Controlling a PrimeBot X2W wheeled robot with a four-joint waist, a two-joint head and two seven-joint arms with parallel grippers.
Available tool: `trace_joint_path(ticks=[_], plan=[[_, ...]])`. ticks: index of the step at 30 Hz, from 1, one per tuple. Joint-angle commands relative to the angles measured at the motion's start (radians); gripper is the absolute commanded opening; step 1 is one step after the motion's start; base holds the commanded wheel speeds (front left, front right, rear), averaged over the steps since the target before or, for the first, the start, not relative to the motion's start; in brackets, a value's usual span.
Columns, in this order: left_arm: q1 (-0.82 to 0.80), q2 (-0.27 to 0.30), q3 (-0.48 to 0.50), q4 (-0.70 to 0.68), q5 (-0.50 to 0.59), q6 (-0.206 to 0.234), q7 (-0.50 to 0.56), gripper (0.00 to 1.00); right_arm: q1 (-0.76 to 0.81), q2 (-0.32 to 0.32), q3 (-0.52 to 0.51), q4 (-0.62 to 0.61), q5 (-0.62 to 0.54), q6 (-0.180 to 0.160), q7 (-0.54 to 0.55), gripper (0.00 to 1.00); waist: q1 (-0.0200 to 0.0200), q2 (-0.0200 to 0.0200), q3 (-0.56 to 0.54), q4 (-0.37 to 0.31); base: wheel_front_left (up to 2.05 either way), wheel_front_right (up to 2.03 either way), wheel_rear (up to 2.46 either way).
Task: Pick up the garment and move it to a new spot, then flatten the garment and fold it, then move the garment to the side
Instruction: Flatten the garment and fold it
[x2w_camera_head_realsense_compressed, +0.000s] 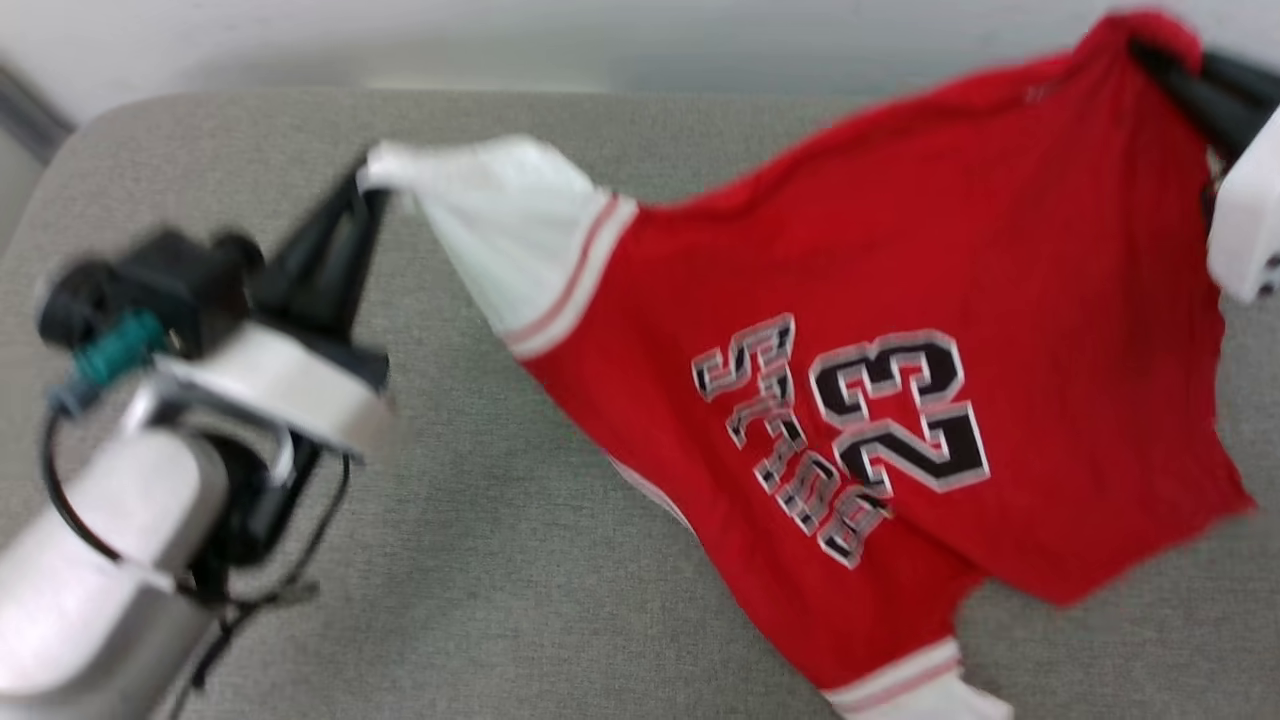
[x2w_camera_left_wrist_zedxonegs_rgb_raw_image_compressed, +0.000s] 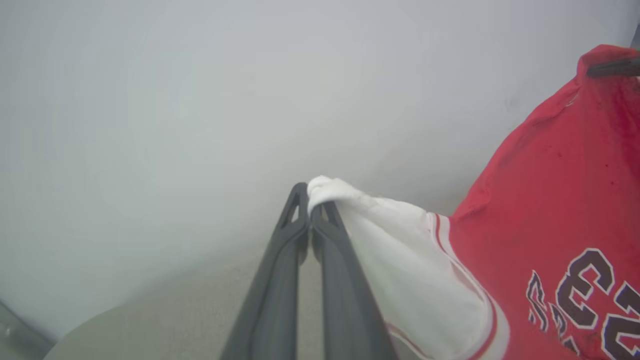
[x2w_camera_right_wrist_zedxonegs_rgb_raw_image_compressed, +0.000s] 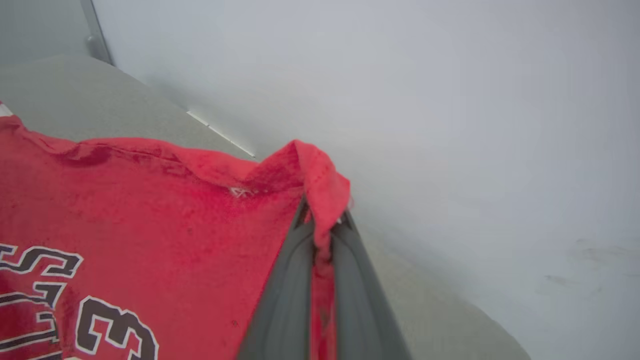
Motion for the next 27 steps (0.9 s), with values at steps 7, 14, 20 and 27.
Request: trace_joint_path(ticks=[7,14,20,27], plan=[[-0.354,-0.039,0.041,0.052,0.014,-0.07,0.079,0.0,-0.193,0.084,-0.112,0.01,-0.113,-0.001,0.006,0.0,0.0001,0.0,0.105,-0.019,0.0,0.0,0.0],[-0.675,-0.081,0.061,0.169,0.039,-0.134,0.124,0.0,-0.419,0.154,-0.141,0.081,-0.199,-0.001,0.015,0.0,0.0001,0.0,0.191,-0.014,0.0,0.0,0.0],[-0.947,-0.126,0.07,0.316,0.061,-0.186,0.137,0.0,-0.65,0.184,-0.119,0.174,-0.269,-0.001,0.005,0.0,0.0001,0.0,0.256,-0.002,0.0,0.0,0.0],[-1.221,-0.172,0.07,0.492,0.104,-0.236,0.111,0.0,-0.912,0.227,-0.082,0.332,-0.338,-0.001,-0.051,0.0,0.0001,0.0,0.319,0.008,0.0,0.0,0.0]])
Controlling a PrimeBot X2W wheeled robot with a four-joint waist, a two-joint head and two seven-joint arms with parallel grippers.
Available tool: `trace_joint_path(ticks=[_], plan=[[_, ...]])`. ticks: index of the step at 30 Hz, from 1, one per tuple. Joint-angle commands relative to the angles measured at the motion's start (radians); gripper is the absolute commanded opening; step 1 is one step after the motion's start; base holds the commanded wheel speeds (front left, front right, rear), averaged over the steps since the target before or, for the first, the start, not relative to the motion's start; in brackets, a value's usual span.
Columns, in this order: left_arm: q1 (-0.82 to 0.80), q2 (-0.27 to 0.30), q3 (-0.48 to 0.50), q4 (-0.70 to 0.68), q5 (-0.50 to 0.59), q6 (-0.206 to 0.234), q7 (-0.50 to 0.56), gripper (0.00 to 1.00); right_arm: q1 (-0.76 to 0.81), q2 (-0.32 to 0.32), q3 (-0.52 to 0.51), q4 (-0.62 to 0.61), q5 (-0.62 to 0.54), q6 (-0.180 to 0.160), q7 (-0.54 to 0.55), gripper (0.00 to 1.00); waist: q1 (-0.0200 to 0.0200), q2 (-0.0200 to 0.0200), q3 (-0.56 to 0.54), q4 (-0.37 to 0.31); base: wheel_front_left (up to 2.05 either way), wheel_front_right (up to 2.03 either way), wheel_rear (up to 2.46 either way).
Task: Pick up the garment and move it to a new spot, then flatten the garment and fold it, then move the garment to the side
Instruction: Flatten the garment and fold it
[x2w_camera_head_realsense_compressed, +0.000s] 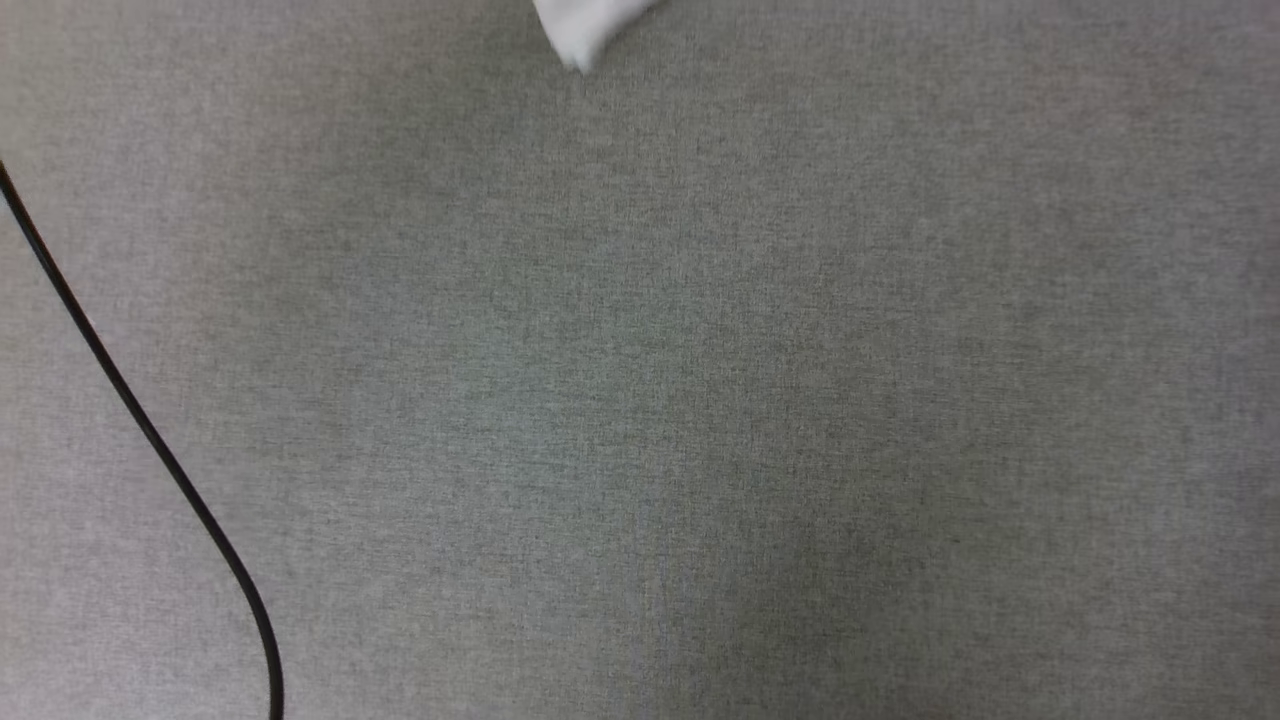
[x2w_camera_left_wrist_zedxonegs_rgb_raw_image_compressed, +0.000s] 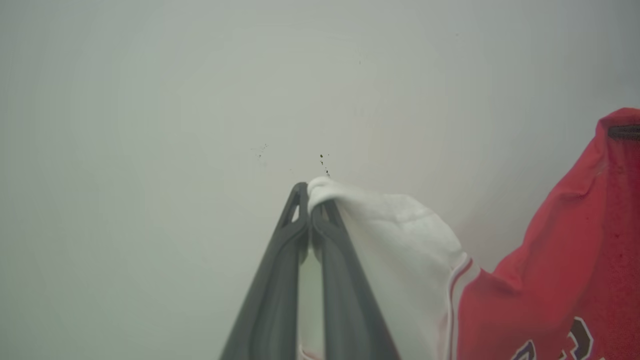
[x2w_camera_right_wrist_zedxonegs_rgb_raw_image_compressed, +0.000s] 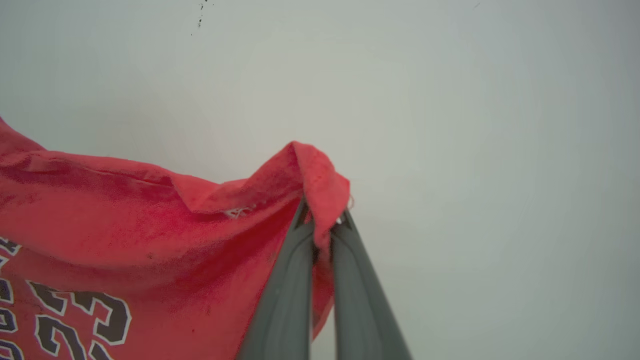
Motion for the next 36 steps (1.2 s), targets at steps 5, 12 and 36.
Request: trace_joint_path(ticks=[5,12,36], plan=[[-0.152,-0.033,-0.004,0.127,0.028,-0.026,-0.043,0.0,-0.157,0.037,0.044,0.143,-0.021,-0.001,-0.075,0.0,-0.0001,0.0,0.05,0.003,0.0,0.0,0.0],[-0.162,-0.044,-0.029,0.232,0.027,-0.051,-0.093,0.0,-0.192,0.057,0.124,0.283,0.021,-0.001,-0.147,0.0,-0.0001,0.0,0.096,0.001,0.0,0.0,0.0],[0.599,0.013,-0.085,0.166,-0.044,0.021,-0.271,0.0,0.378,0.042,0.402,0.347,0.314,-0.001,-0.392,0.0,-0.0001,0.0,-0.037,-0.039,0.0,0.0,0.0]])
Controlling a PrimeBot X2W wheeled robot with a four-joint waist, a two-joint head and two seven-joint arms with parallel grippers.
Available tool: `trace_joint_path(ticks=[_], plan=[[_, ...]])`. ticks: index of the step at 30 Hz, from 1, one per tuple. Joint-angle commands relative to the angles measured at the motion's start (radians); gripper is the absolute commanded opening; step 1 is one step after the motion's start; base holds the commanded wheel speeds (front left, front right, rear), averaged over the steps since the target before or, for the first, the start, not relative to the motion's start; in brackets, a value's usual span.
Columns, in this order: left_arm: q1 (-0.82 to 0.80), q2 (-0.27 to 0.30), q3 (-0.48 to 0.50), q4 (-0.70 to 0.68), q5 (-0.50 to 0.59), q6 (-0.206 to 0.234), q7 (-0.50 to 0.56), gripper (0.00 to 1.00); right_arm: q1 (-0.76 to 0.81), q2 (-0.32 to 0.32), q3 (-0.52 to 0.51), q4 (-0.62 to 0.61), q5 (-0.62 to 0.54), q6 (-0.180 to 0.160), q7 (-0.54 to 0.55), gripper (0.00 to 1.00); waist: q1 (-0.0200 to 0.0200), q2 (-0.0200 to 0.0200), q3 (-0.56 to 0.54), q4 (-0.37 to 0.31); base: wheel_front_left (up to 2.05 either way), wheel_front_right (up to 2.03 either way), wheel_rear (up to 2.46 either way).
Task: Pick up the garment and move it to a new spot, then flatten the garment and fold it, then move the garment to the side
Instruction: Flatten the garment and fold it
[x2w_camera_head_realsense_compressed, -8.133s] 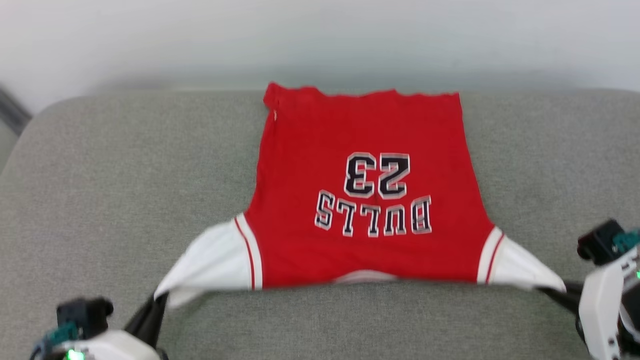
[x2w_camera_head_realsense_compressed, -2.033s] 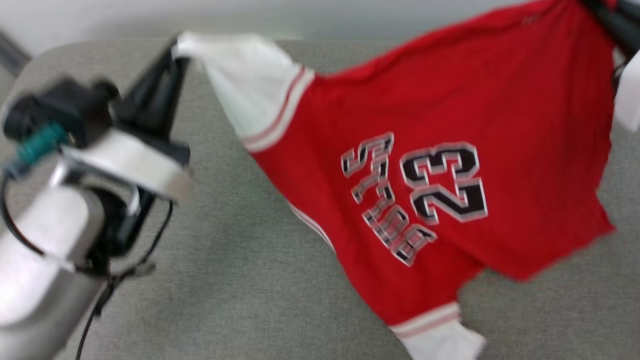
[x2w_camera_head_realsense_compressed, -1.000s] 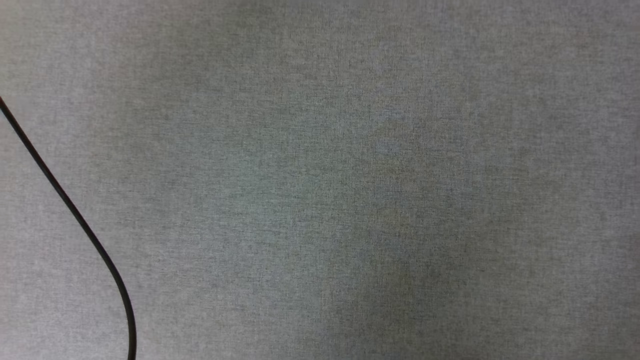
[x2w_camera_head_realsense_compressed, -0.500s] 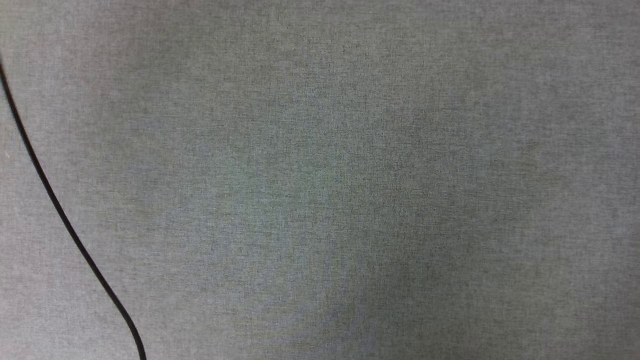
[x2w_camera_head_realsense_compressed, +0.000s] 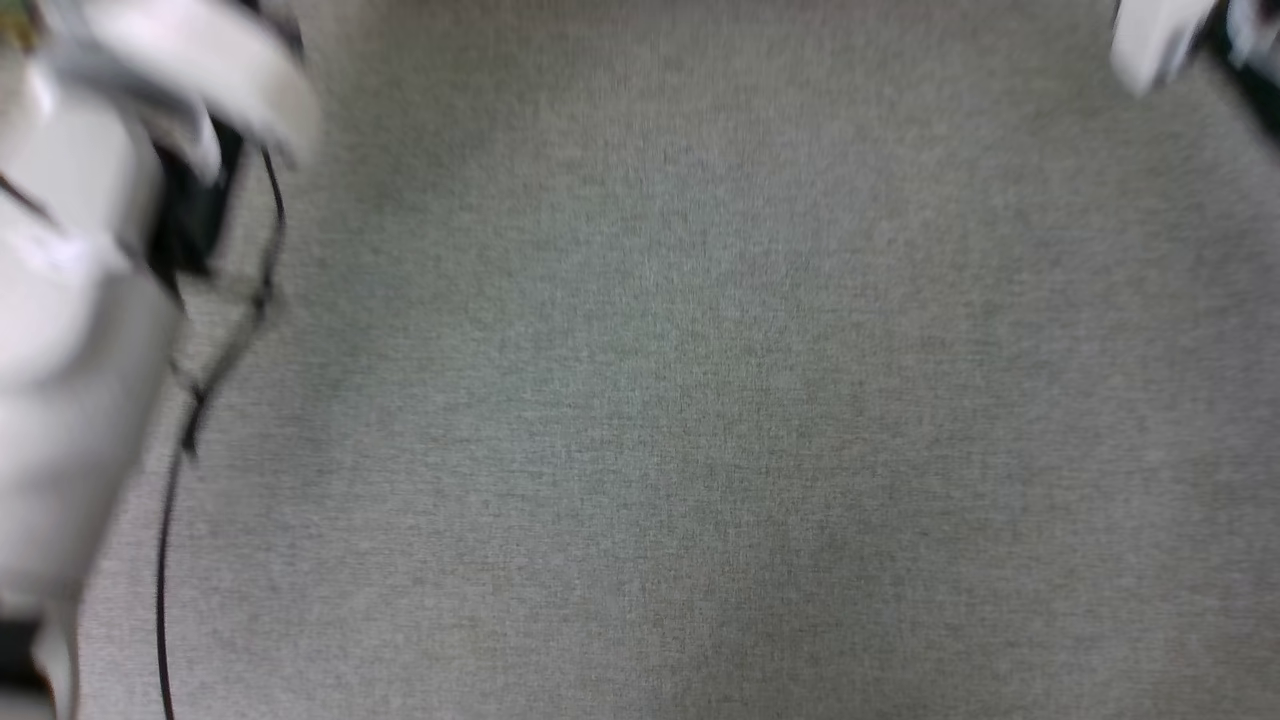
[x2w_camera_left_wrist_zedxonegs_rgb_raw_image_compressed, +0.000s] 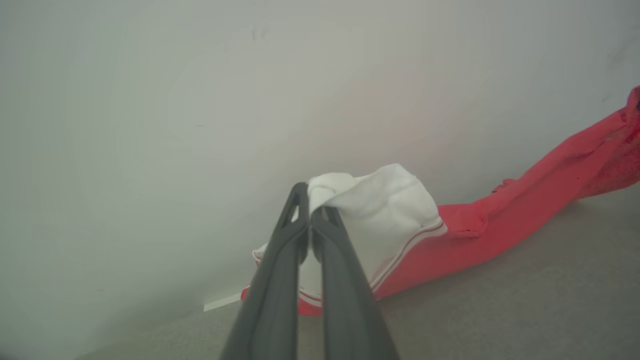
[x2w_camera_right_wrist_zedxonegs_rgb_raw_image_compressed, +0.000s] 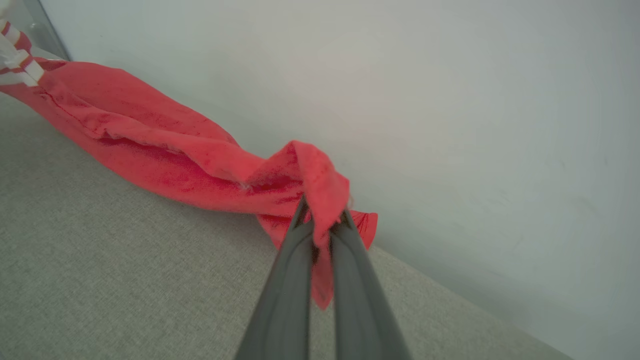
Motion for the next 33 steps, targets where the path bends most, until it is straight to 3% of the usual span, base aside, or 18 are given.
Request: trace_joint_path(ticks=[1,17,23,33], plan=[[0.072,0.012,-0.003,-0.036,-0.001,0.024,-0.008,0.0,0.05,-0.015,0.012,-0.019,0.019,-0.001,-0.007,0.0,0.0,0.0,-0.048,-0.006,0.0,0.0,0.0],[0.829,0.106,-0.085,-0.431,-0.092,0.245,0.033,0.0,0.636,-0.188,0.071,-0.224,0.174,-0.001,-0.034,0.0,0.0,0.0,-0.331,0.015,0.0,0.0,0.0],[1.041,0.126,-0.092,-0.508,-0.152,0.308,0.025,0.0,0.839,-0.249,0.027,-0.308,0.203,-0.001,-0.029,0.0,0.0,0.0,-0.419,0.011,0.0,0.0,0.0],[1.316,0.114,-0.123,-0.583,-0.246,0.37,0.02,0.0,1.207,-0.302,-0.127,-0.465,0.199,-0.001,0.036,0.0,0.0,0.0,-0.512,0.005,0.0,0.0,0.0]])
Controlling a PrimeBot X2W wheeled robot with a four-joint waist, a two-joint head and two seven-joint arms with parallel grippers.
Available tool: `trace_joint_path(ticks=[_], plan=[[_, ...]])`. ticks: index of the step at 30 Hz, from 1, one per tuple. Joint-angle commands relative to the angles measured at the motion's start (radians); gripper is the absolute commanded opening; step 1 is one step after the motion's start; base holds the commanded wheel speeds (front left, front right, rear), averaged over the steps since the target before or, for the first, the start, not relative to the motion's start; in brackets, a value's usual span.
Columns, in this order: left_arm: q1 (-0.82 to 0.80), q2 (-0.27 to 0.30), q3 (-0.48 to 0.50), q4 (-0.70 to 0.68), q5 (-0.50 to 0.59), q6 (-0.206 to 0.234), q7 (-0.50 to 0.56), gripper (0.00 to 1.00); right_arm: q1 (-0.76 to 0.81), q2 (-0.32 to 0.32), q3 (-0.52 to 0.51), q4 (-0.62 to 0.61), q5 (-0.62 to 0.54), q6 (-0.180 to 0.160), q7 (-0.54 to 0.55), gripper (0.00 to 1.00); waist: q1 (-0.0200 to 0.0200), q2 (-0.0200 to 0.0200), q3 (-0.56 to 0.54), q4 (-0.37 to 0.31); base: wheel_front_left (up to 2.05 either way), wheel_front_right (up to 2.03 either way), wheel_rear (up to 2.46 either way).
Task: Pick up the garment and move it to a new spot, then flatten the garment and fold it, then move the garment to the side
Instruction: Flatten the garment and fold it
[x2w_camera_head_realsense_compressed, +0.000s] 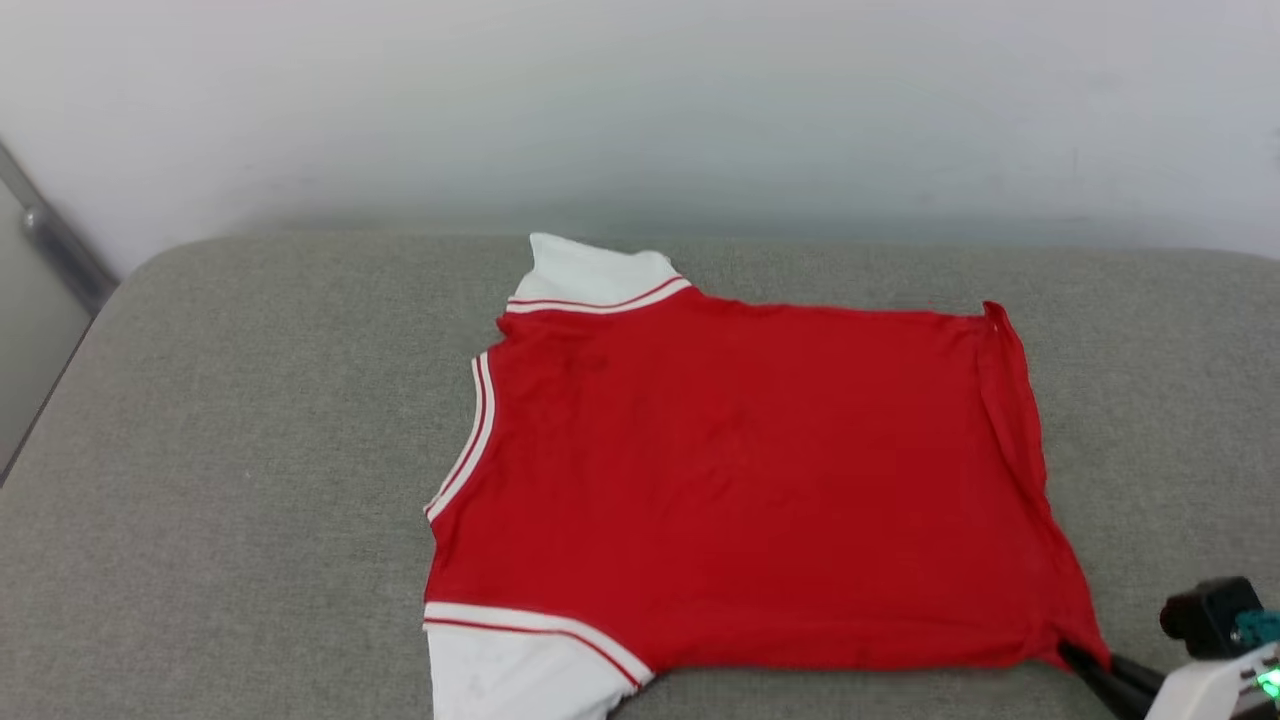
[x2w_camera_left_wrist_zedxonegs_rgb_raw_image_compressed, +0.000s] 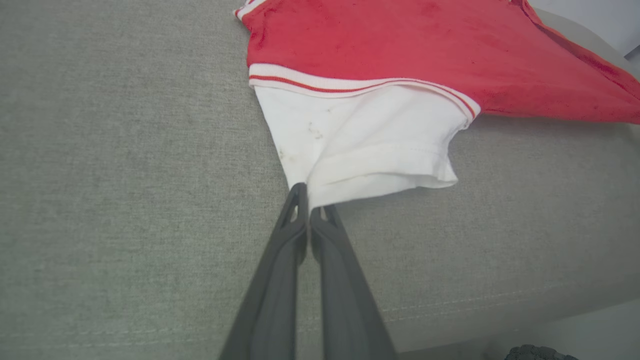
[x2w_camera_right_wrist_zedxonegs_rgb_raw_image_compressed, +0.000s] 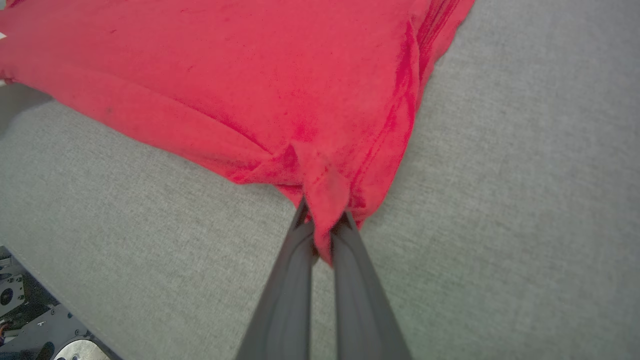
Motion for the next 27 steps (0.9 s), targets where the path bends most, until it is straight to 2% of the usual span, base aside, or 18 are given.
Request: trace_joint_path(ticks=[1,6,12,18,27], plan=[[0.037,-0.004,-0.01,-0.008,-0.009,0.005,-0.005,0.0,0.063,-0.011,-0.037,-0.03,-0.012,-0.001,0.015,0.0,0.0003,0.0,-0.017,-0.003,0.0,0.0,0.0],[0.096,-0.022,-0.047,-0.017,-0.029,-0.003,0.01,0.0,0.218,-0.009,-0.159,-0.109,-0.063,-0.001,0.075,0.0,0.0003,0.0,-0.024,-0.001,0.0,0.0,0.0],[0.045,0.0,-0.024,-0.025,-0.006,-0.003,0.002,0.0,0.315,0.048,-0.317,-0.188,-0.132,-0.001,0.144,0.0,0.0003,0.0,-0.013,0.005,0.0,0.0,0.0],[-0.095,0.025,-0.004,-0.021,0.047,-0.035,0.019,0.0,0.294,0.123,-0.45,-0.264,-0.194,-0.001,0.195,0.0,0.0003,0.0,0.022,-0.001,0.0,0.0,0.0],[-0.371,0.057,0.016,0.043,0.118,-0.122,0.083,0.0,0.207,0.165,-0.528,-0.358,-0.241,-0.001,0.271,0.0,0.0003,0.0,0.129,-0.034,0.0,0.0,0.0]])
